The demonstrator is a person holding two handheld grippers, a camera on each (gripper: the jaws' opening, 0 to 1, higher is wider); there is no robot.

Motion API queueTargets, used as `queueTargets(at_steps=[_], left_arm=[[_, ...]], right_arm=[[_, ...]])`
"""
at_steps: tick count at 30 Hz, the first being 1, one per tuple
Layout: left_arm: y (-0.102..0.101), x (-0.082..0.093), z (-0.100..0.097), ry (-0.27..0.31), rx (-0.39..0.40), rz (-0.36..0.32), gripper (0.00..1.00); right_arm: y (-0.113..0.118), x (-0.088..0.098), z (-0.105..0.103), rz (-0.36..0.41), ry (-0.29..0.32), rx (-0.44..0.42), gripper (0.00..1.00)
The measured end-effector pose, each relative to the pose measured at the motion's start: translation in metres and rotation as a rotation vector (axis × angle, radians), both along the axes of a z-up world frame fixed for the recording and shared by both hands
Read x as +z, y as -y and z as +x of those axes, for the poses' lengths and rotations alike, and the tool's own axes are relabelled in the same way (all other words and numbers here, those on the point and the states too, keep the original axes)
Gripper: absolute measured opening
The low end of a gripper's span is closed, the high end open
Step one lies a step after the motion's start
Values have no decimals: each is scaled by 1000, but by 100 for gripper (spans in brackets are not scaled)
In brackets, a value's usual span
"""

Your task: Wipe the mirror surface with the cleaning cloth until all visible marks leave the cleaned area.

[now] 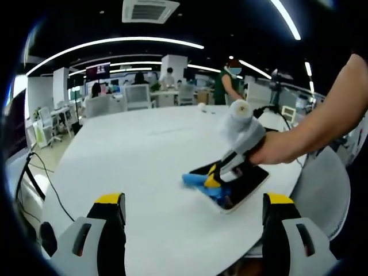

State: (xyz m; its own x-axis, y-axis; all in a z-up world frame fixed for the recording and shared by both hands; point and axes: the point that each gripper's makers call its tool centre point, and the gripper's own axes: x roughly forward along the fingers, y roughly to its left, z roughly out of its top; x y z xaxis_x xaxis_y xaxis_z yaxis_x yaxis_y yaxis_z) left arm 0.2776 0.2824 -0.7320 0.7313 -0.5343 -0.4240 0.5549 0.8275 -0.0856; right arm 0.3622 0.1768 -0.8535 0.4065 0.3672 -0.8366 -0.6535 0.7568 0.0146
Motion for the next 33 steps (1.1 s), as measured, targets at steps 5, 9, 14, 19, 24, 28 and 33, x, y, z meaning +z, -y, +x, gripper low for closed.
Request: queueTargets(at_steps=[5,9,14,19,24,28,33], left_arm=[[1,-1,1,-5,4,-1,100],[2,1,0,-7,4,0,100],[3,3,0,-5,8,0,100],[0,3,0,2,18,6,100],[-1,5,0,5,25,7,100],[-1,4,1,1,27,7,100],[0,2,3,0,31,-2,100]], right_arm=[[-1,0,-4,4,26,19,3],[0,1,-3,16,22,12,3],[-1,1,-4,1,54,64,3],[0,0,-2,12,60,86,3],[2,0,-1,82,31,49,3],[5,1,-5,56,55,103,3],[7,2,-5,60,67,112,3]])
